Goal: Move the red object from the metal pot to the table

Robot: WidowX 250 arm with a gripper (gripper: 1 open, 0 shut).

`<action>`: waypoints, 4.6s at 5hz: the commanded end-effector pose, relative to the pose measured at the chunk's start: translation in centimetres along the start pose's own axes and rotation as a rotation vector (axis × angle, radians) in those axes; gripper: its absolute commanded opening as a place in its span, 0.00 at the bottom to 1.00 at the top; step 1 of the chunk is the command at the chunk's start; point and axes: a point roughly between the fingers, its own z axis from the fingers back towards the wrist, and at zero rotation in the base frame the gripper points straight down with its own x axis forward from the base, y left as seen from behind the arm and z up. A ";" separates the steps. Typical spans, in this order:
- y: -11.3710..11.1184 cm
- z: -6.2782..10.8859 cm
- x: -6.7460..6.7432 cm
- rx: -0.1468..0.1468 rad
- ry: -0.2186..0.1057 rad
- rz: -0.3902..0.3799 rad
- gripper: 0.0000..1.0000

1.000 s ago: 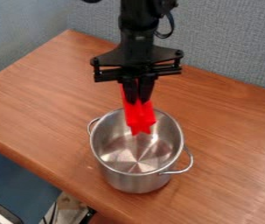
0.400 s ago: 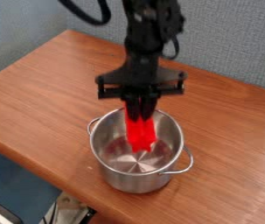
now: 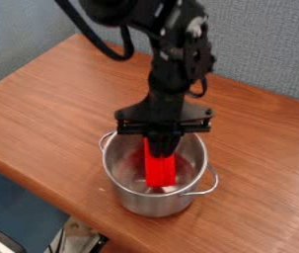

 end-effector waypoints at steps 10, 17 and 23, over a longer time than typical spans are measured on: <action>0.3 -2.0 -2.1 0.038 0.046 -0.011 1.00; 0.1 -0.2 -1.7 0.010 0.074 0.002 1.00; 0.4 -0.8 -1.1 0.004 0.085 0.047 1.00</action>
